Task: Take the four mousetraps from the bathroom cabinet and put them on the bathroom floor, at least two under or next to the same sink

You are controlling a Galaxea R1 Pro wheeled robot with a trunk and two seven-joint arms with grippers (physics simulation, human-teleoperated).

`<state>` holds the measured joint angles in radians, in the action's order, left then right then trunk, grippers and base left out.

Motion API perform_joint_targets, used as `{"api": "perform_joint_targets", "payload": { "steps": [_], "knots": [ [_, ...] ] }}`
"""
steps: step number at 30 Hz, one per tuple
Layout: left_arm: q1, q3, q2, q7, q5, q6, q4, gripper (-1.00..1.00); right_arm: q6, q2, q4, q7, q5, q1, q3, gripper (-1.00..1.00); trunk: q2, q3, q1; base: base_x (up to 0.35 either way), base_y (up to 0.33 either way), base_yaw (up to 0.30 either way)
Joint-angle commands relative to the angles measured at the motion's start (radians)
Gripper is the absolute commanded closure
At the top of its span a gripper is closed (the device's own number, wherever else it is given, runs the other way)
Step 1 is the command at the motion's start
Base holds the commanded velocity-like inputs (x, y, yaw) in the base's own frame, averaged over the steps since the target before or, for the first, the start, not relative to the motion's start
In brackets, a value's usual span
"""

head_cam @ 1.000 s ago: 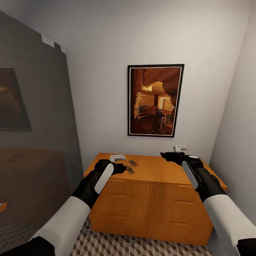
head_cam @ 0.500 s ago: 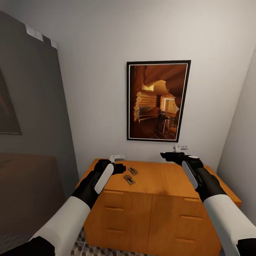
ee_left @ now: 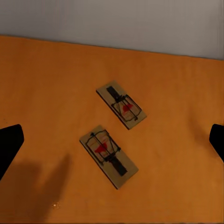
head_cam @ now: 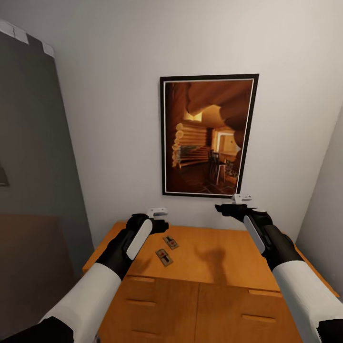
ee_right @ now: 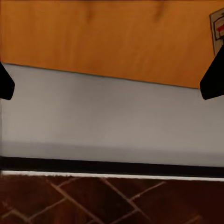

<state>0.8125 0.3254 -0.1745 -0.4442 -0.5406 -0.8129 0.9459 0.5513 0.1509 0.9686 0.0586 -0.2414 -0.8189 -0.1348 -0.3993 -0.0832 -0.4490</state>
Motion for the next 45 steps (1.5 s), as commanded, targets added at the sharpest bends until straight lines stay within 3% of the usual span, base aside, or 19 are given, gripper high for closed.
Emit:
{"api": "perform_joint_targets", "payload": {
  "steps": [1,26,45],
  "knots": [
    [0.0,0.001,0.0,-0.01,-0.01,-0.002,0.001,-1.0,0.004,0.001,0.001,0.001,0.0,0.0,-0.002,-1.0,-0.001,0.0,-0.001,0.323,-0.151,0.034],
    [0.0,0.001,0.0,-0.01,-0.01,-0.002,0.001,-1.0,0.004,0.001,0.001,0.001,0.001,0.0,-0.002,-1.0,-0.001,0.0,-0.001,0.061,-0.028,0.256],
    [0.0,0.001,0.0,-0.01,-0.01,-0.003,0.001,-1.0,0.004,0.001,0.001,0.001,0.001,0.0,-0.002,-1.0,-0.001,0.0,-0.001,0.0,-0.2,0.037]
  ]
}}
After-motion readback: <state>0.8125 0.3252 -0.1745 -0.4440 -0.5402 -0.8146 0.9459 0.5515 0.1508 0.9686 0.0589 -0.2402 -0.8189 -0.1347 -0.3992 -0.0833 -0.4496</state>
